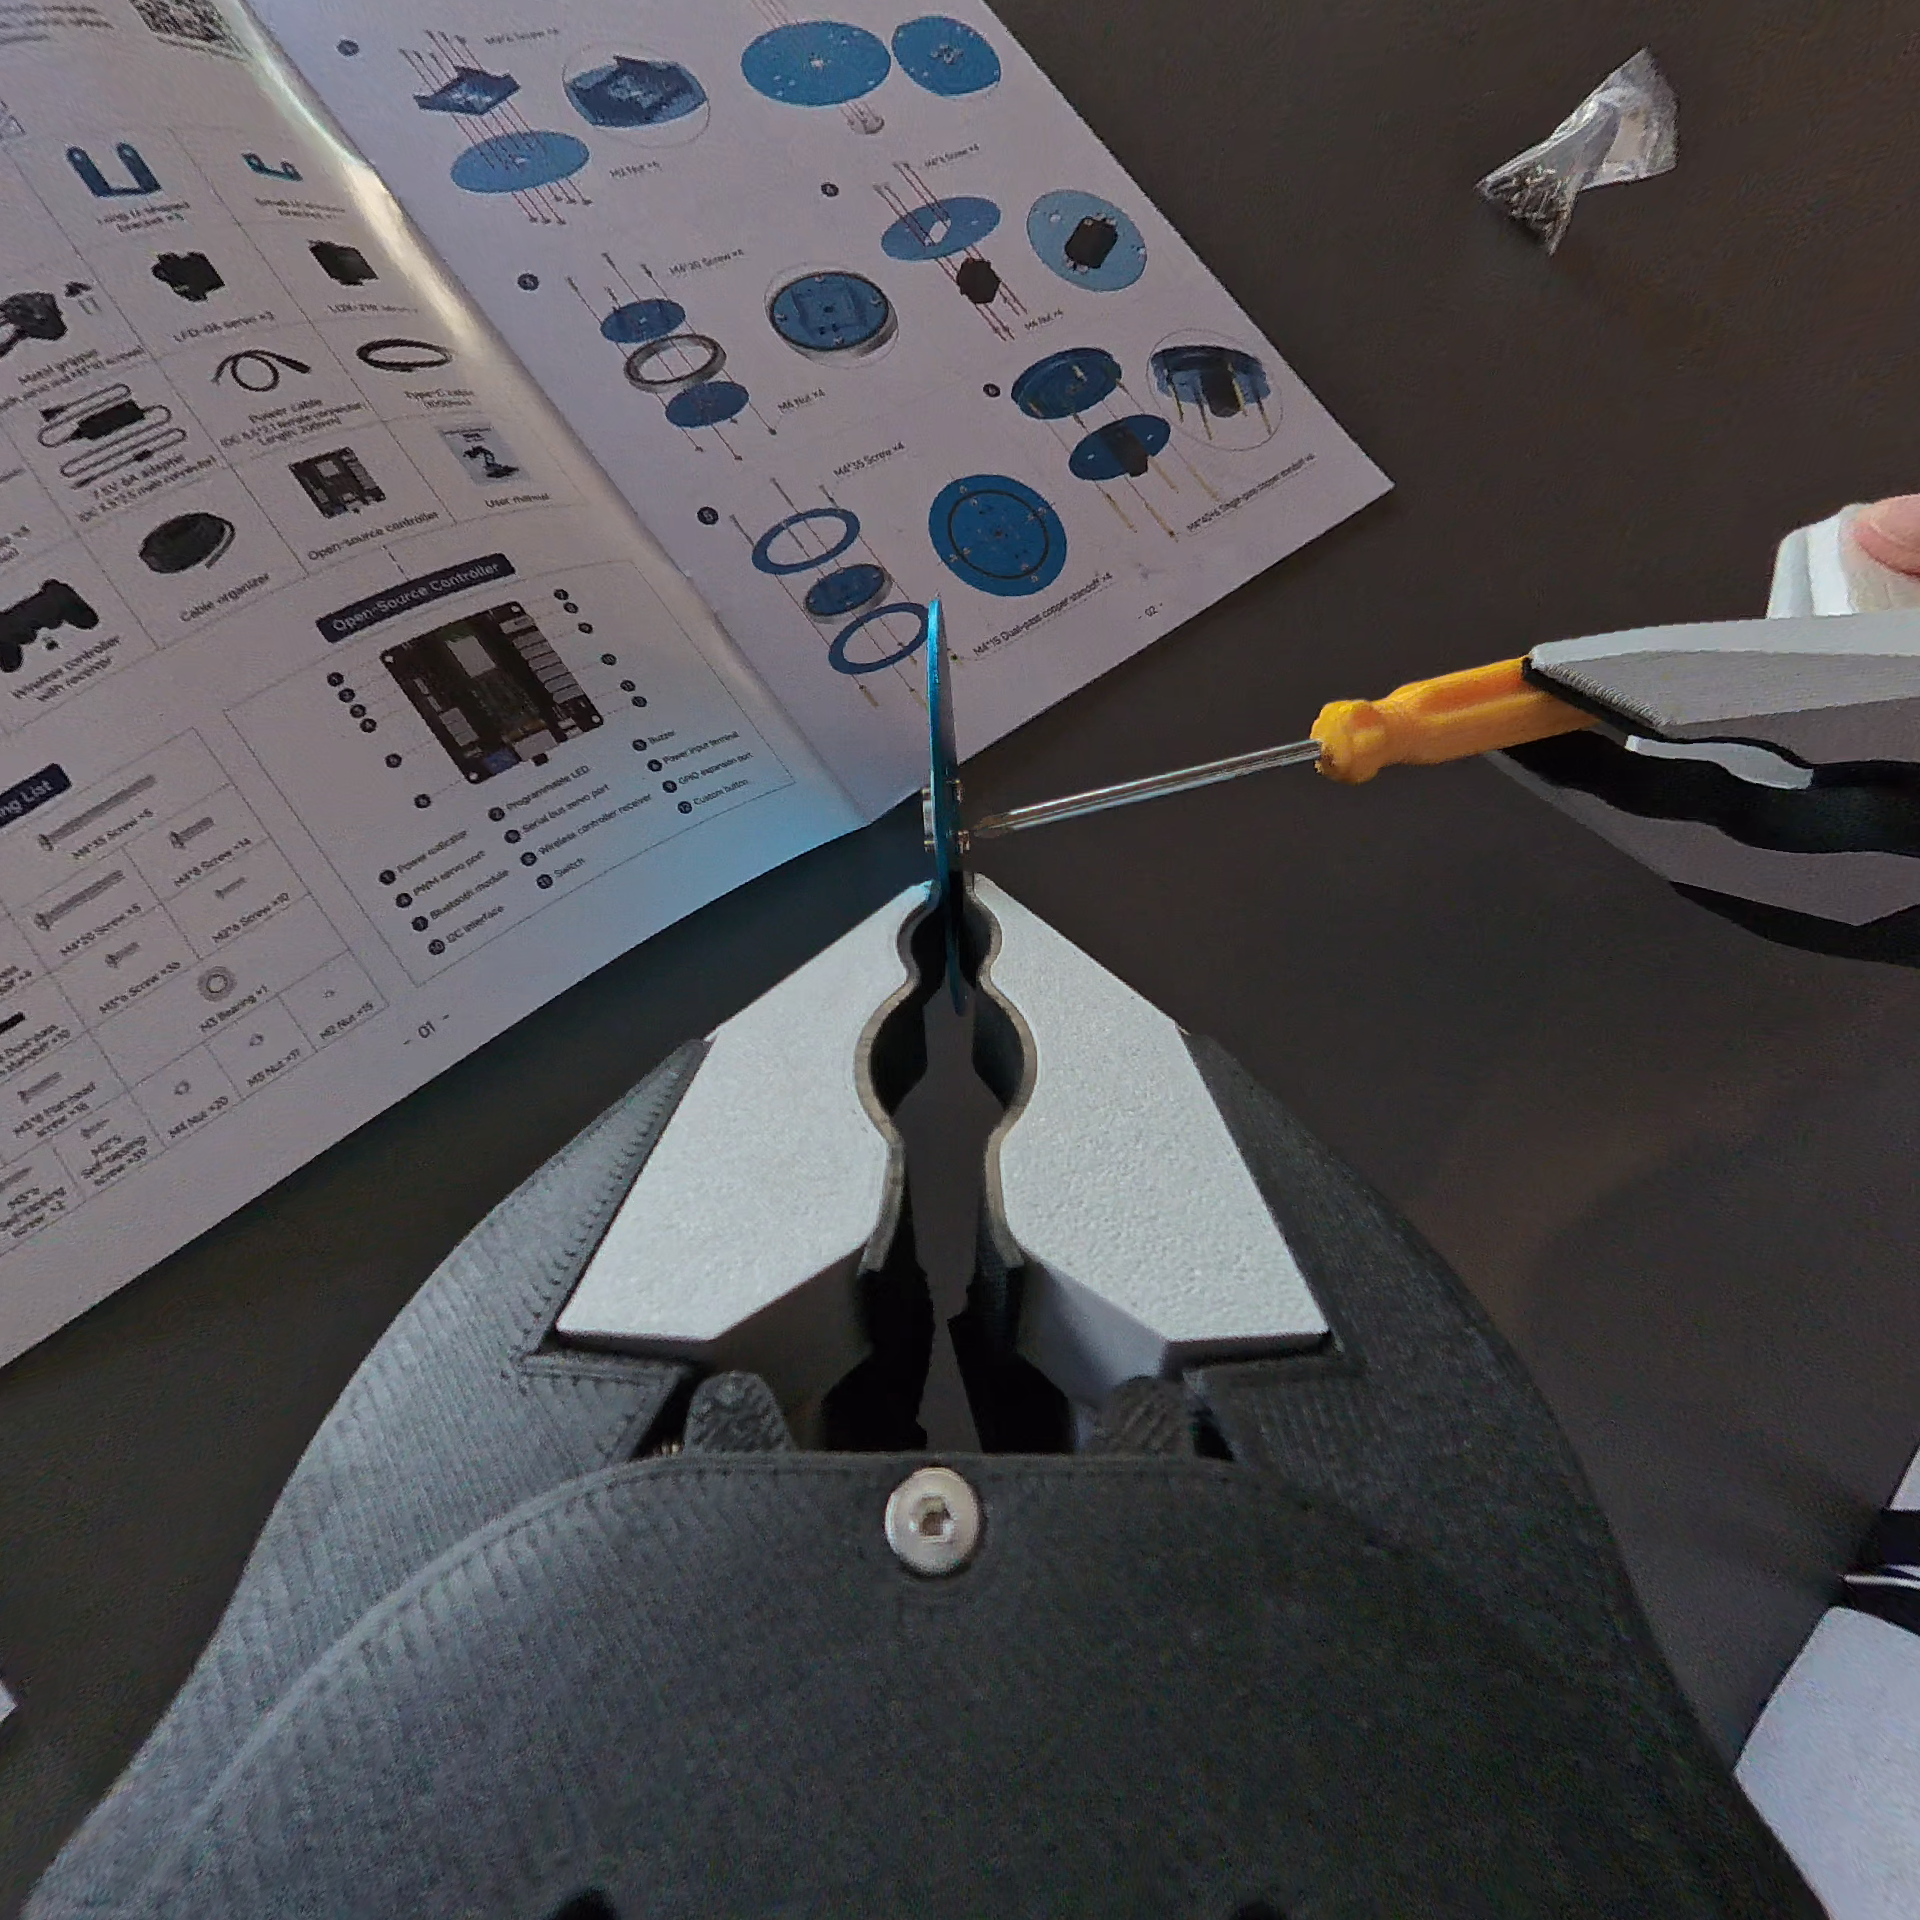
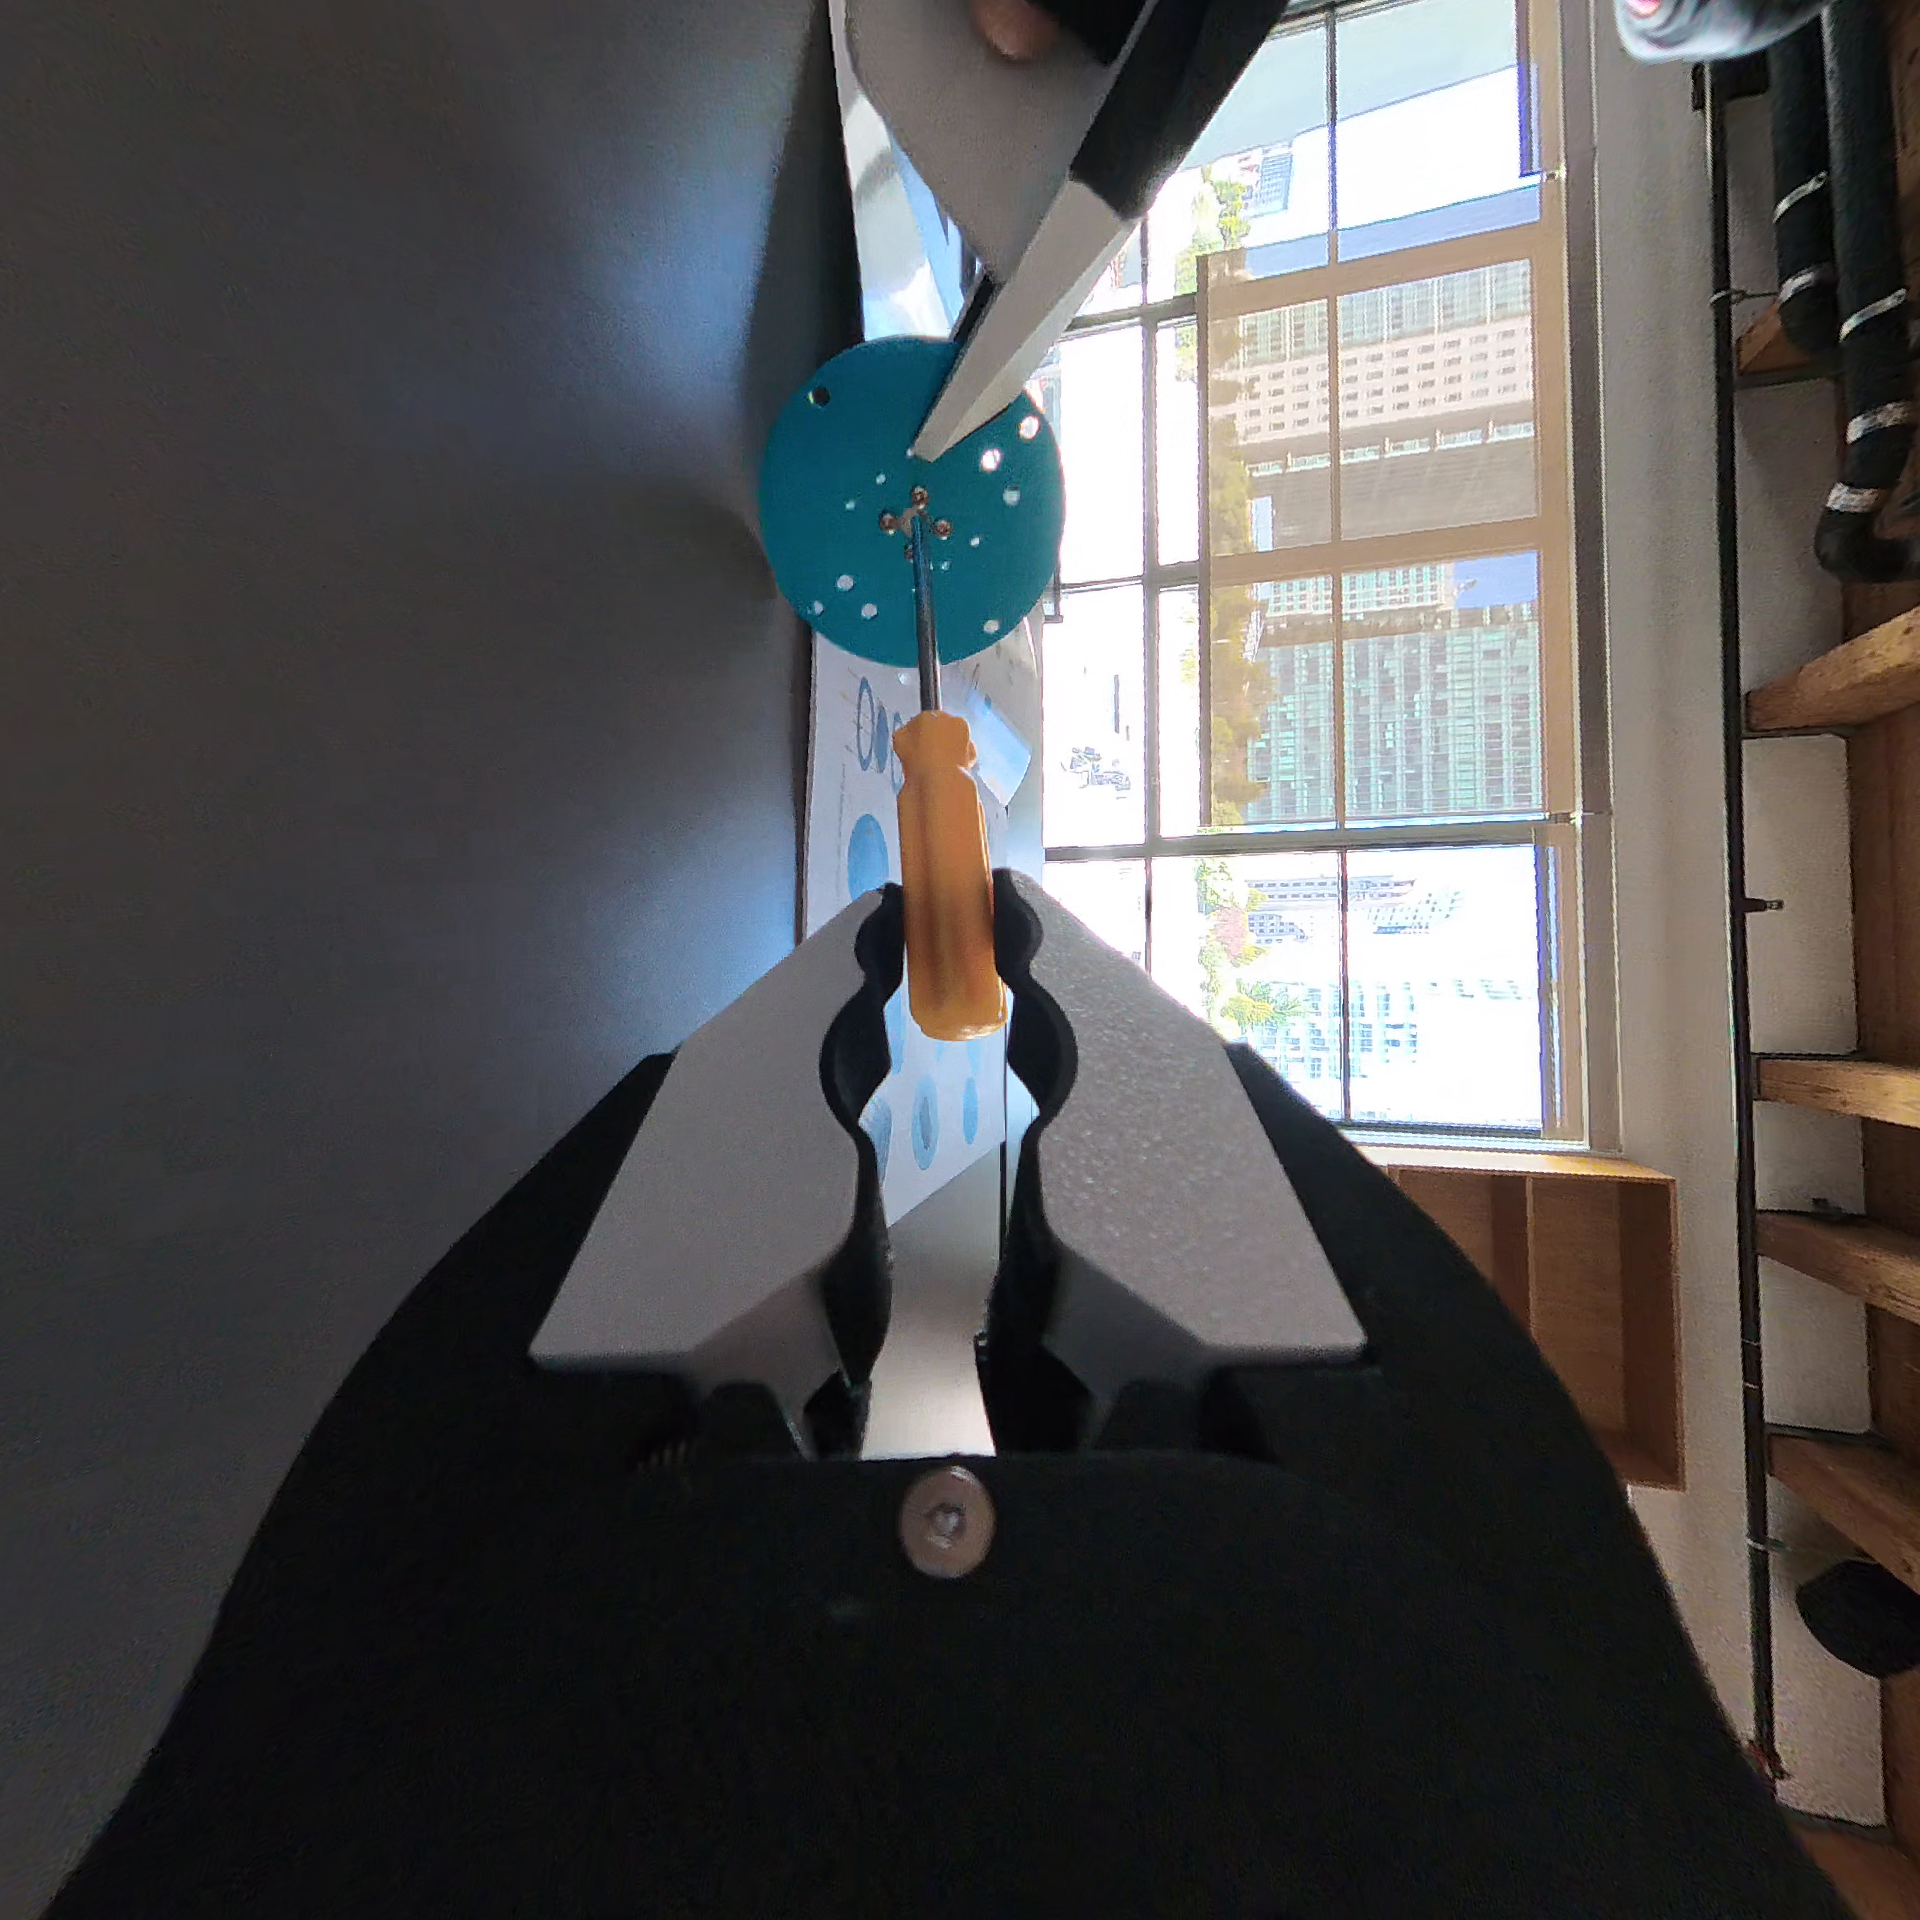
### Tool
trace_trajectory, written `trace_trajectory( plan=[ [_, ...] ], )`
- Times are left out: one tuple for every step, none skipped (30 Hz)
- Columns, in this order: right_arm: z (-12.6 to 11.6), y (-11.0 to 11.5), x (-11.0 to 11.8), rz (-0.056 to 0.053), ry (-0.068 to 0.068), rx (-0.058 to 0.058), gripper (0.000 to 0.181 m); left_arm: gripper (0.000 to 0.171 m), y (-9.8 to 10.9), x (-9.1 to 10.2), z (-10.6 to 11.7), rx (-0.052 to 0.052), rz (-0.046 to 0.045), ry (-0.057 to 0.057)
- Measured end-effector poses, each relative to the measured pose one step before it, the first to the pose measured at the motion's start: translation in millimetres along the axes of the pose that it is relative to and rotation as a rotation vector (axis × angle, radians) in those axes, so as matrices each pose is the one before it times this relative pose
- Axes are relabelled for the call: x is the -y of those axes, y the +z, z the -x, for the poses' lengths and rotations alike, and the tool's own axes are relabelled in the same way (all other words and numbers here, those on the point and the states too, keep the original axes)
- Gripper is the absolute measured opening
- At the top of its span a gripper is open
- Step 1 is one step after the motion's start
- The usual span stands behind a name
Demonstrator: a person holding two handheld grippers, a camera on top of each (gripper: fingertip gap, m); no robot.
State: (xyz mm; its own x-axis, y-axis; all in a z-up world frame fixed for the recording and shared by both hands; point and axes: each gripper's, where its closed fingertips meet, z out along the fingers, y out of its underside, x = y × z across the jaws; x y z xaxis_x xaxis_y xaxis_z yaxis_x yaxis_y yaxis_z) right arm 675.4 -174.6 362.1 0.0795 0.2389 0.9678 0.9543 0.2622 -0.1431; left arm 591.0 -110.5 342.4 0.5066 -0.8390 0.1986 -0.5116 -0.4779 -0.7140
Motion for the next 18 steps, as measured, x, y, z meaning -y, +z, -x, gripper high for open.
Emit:
trace_trajectory(
  plan=[
    [1.22,-0.09,0.52,-0.0002,-0.0058,0.0066,0.016,0.000,0.33,-0.05,-0.09,-0.0020,0.00024,-0.0009],
    [0.80,-0.21,-0.27,0.0029,-0.0089,0.0027,0.016,0.000,-0.07,-0.18,-0.01,-0.0018,0.00108,-0.0018],
    [0.54,-0.49,-0.78,0.0046,-0.0082,-0.0002,0.016,0.000,-0.04,-0.23,0.15,-0.0014,0.00055,-0.0013],
    [0.12,-0.82,-0.28,-0.0009,-0.0073,-0.0009,0.016,0.000,-0.13,-0.13,0.16,-0.0015,-0.00001,-0.0016],
    [-0.47,-0.48,-0.39,-0.0006,-0.0028,-0.0031,0.016,0.000,-0.01,-0.05,0.10,-0.0011,0.00013,-0.0016],
    [-0.47,0.08,-0.91,0.0031,0.0002,-0.0005,0.016,0.000,-0.06,0.05,0.21,-0.0009,0.00029,-0.0014],
    [-0.06,0.36,-0.62,0.0033,0.0002,0.0027,0.016,0.000,0.01,0.02,0.02,-0.0003,0.00022,-0.0004],
    [0.27,0.27,-0.14,-0.0002,0.0007,0.0022,0.016,0.000,0.06,0.04,0.02,0.0003,0.00009,0.0005],
    [0.70,0.12,0.25,-0.0025,-0.0009,0.0032,0.016,0.000,0.02,-0.05,-0.09,0.0004,0.00001,0.0010],
    [0.49,0.10,0.01,0.0009,-0.0032,0.0016,0.016,0.000,-0.03,0.05,-0.04,0.0004,0.00014,0.0008],
    [0.42,0.33,-0.25,0.0027,-0.0043,0.0007,0.016,0.000,0.06,0.02,-0.06,-0.0002,0.00019,0.0003],
    [0.26,0.34,-0.26,0.0023,-0.0021,0.0015,0.016,0.000,0.15,-0.08,-0.17,-0.0006,0.00047,0.0010],
    [0.33,0.17,-0.04,0.0006,0.0008,0.0023,0.016,0.000,0.01,0.14,-0.01,0.0007,-0.00048,0.0007],
    [-0.11,0.11,-0.13,0.0000,0.0012,0.0004,0.016,0.000,-0.03,-0.06,0.02,0.0005,0.00005,0.0004],
    [-0.13,0.19,-0.36,0.0020,0.0007,0.0008,0.016,0.000,-0.04,-0.07,-0.01,0.0003,0.00015,0.0005],
    [-0.19,-0.13,0.06,-0.0001,0.0001,-0.0002,0.016,0.000,0.06,0.03,0.06,0.0008,-0.00016,0.0010],
    [-0.48,-0.38,0.76,-0.0028,-0.0009,-0.0021,0.016,0.000,0.02,0.08,-0.09,0.0010,-0.00003,0.0008],
    [-0.13,-0.21,0.08,0.0018,-0.0031,-0.0005,0.016,0.000,0.06,-0.04,-0.11,0.0007,0.00035,0.0009]
  ],
)
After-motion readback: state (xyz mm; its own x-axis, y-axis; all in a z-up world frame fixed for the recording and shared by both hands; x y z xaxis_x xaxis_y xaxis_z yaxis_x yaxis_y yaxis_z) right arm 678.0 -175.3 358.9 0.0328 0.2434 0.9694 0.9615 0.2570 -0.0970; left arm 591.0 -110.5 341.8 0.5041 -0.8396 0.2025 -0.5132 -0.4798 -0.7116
